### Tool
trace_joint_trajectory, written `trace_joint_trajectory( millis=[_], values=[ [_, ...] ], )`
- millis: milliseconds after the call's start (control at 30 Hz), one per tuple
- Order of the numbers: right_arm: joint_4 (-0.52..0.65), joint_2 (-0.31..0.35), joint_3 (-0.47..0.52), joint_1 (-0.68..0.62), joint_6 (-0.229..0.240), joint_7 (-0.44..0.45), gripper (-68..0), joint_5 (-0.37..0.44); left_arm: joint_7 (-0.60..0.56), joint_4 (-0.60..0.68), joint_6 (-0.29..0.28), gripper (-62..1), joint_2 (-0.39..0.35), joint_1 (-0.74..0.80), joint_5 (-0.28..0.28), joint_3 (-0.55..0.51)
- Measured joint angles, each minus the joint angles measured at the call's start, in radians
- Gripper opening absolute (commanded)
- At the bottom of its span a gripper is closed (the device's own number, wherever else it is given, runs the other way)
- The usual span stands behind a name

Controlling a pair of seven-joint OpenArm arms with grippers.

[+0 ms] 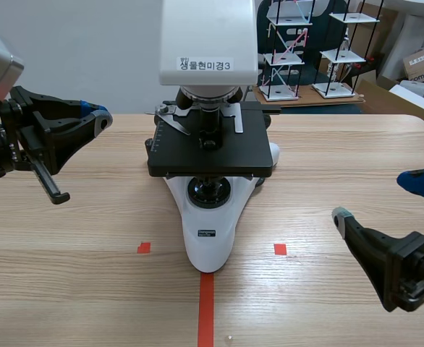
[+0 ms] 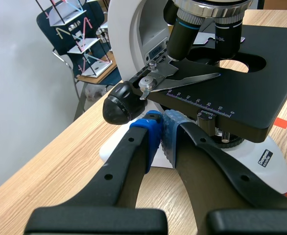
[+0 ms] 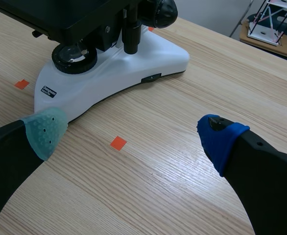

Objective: Return to the home posture

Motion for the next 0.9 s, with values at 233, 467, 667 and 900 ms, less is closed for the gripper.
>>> trace_joint_trajectory(
  millis=[233, 467, 667, 900],
  values=[
    [0.000, 0.000, 0.000, 0.000, 0.000, 0.000, -9.3, 0.000, 0.000, 0.000, 0.000, -58.0, 0.000, 0.000, 0.000, 0.000],
    [0.000, 0.000, 0.000, 0.000, 0.000, 0.000, -9.3, 0.000, 0.000, 0.000, 0.000, -58.0, 0.000, 0.000, 0.000, 0.000],
    [0.000, 0.000, 0.000, 0.000, 0.000, 0.000, -9.3, 0.000, 0.000, 0.000, 0.000, -57.9, 0.000, 0.000, 0.000, 0.000],
    [0.000, 0.000, 0.000, 0.000, 0.000, 0.000, -9.3, 0.000, -0.012, 0.000, 0.000, -42.3, -0.003, 0.013, 0.000, 0.000]
  ],
)
